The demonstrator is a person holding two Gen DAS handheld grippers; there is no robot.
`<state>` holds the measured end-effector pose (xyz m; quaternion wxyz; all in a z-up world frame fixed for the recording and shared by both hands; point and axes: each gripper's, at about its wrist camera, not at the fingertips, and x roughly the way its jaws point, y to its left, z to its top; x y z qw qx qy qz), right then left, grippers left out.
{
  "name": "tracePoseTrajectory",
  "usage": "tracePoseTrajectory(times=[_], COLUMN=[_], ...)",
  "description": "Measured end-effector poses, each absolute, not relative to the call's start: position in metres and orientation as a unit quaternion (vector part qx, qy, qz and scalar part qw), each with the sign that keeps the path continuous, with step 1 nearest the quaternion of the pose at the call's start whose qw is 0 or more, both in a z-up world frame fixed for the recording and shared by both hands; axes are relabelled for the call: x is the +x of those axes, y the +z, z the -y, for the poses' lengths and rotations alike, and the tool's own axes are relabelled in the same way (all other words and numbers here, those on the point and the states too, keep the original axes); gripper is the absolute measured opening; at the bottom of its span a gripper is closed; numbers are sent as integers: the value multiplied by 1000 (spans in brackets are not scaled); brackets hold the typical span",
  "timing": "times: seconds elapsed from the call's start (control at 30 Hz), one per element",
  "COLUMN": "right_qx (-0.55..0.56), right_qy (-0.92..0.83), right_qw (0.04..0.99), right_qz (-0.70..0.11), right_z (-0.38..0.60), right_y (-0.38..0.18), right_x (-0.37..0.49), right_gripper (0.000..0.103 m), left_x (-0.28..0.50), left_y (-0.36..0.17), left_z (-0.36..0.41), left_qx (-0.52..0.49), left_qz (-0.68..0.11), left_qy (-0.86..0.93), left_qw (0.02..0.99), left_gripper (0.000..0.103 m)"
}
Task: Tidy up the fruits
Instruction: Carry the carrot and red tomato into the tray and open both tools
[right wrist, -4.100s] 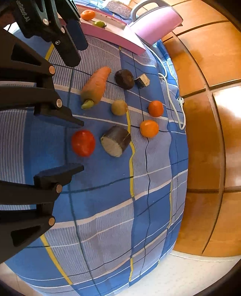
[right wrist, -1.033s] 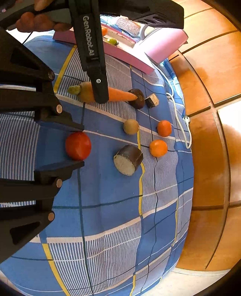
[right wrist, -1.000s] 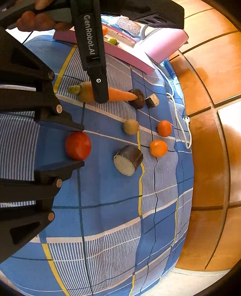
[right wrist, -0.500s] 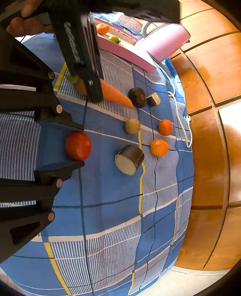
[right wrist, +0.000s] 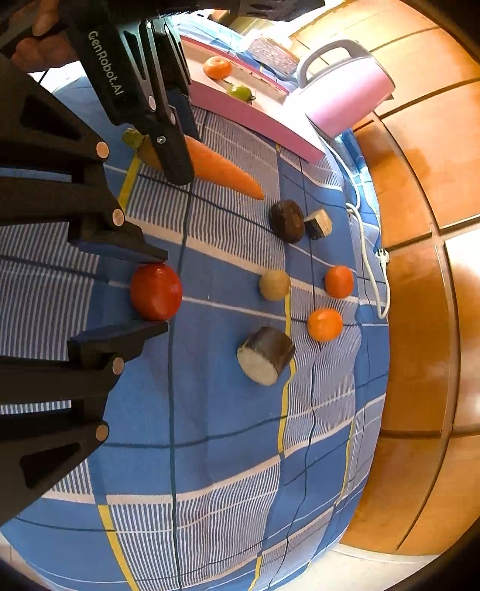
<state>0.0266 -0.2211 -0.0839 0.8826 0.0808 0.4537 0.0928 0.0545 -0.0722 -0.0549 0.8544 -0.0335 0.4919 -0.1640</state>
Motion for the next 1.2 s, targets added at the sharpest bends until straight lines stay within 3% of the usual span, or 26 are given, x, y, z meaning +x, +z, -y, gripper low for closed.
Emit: tracePoseTrajectory(times=[1.2], right_qx=[39], right_qy=[148], right_qw=[891], right_qz=[-427], right_z=[174], right_y=[-43], right_x=[29], right_gripper=[31], left_x=[36], left_y=[4], left_z=[17], left_qx=[-82], left_qz=[-404], left_qy=[-163], left_qw=[897], left_gripper=[29])
